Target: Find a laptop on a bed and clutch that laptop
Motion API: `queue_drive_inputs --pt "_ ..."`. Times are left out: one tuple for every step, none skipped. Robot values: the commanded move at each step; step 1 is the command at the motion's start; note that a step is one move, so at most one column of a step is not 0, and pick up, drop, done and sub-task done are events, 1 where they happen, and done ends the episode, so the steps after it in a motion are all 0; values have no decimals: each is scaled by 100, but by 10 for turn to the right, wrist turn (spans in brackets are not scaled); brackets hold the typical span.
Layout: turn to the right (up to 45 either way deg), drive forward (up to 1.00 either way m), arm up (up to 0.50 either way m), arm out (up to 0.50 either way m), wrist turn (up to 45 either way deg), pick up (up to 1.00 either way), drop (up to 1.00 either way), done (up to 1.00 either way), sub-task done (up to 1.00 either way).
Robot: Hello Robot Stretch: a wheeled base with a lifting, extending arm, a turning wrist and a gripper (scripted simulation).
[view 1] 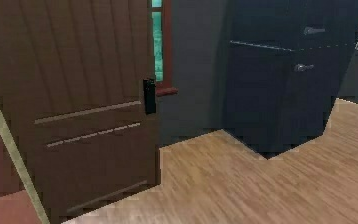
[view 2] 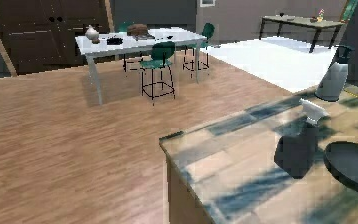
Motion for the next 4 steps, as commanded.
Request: queue_drive_inputs --pt "450 0 0 0 0 0 0 0 0" --pt "450 0 0 0 0 0 0 0 0" --pt "-450 0 0 0 0 0 0 0 0" --pt "-360 0 0 0 0 0 0 0 0"
